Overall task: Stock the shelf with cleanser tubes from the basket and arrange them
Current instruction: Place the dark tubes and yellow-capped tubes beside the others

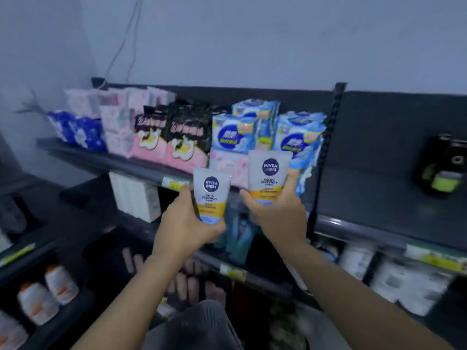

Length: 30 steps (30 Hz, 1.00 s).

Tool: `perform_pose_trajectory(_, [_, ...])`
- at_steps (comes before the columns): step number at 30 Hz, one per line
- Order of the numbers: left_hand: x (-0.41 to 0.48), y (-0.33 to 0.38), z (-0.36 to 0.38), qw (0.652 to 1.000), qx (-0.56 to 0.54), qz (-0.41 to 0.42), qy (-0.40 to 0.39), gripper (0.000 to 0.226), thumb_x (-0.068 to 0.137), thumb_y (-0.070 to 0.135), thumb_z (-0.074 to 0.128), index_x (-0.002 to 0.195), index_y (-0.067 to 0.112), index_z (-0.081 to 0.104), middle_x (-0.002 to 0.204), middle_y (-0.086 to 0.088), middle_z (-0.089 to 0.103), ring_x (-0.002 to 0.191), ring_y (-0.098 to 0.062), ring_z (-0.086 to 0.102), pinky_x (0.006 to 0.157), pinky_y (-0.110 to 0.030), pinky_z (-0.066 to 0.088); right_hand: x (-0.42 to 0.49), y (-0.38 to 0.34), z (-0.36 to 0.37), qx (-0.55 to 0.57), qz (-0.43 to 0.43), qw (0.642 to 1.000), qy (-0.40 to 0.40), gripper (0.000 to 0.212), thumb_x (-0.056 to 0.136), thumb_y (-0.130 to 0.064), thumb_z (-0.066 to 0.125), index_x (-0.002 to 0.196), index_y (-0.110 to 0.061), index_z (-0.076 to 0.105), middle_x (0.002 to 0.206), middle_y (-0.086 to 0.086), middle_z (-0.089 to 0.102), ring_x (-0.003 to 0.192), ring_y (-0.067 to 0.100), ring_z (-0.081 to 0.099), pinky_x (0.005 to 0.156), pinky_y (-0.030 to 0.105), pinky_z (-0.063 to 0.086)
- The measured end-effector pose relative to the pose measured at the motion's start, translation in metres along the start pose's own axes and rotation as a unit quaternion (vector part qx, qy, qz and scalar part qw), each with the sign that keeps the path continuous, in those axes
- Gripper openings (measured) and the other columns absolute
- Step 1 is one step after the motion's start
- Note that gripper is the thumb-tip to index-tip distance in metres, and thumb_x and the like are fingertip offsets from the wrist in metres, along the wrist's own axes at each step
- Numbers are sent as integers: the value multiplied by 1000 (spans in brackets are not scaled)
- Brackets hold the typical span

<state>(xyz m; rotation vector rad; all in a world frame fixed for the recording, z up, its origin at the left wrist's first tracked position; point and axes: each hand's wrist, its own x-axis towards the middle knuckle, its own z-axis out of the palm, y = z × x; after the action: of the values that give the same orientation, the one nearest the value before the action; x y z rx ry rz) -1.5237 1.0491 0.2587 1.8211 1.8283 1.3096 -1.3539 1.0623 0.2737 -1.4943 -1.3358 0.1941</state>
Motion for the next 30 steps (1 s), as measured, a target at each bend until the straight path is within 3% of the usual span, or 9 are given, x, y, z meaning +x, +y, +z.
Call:
perform_pose_trajectory(4, [19,64,41,995,-58,75,-34,59,51,37,80,99,30,46,75,13,67,69,-3,67,66,-30,55,48,15,-68,-50,23,998,27,67,67,-59,76,98,-18,33,97,8,67,95,36,63,68,37,43])
perform_pose_trajectory(10, [40,143,127,981,-120,127,-83,59,58,31,85,102,29,45,74,21,62,71,2,64,67,-24,51,98,80,-145,-106,109,987,49,70,64,-59,77,101,-15,37,102,7,66,95,35,62,74,39,49])
perform_pose_trajectory(14, [57,186,191,973,-126,142,-128,59,59,31,84,98,25,41,78,15,61,69,5,58,58,-9,41,127,129,-180,-118,165,978,44,68,62,-50,82,102,-15,40,103,6,66,96,33,62,74,38,48])
perform_pose_trajectory(19, [81,231,273,970,-113,143,-163,62,51,40,77,91,26,32,88,7,58,82,-15,64,72,-39,54,158,174,-205,-111,205,972,28,65,60,-41,85,102,-17,43,100,1,65,91,28,61,71,33,45])
perform_pose_trajectory(24, [104,272,337,964,-115,122,-207,61,58,41,77,94,27,30,97,6,58,87,-17,63,71,-40,55,169,202,-213,-104,213,971,12,61,64,-38,82,103,-18,40,90,-3,57,82,23,56,65,31,40])
perform_pose_trajectory(30, [121,295,380,960,-107,100,-238,52,68,32,67,103,25,30,105,-1,57,94,-24,61,81,-47,52,170,216,-212,-115,185,976,2,61,66,-44,78,104,-26,33,93,-11,53,100,22,60,68,28,35])
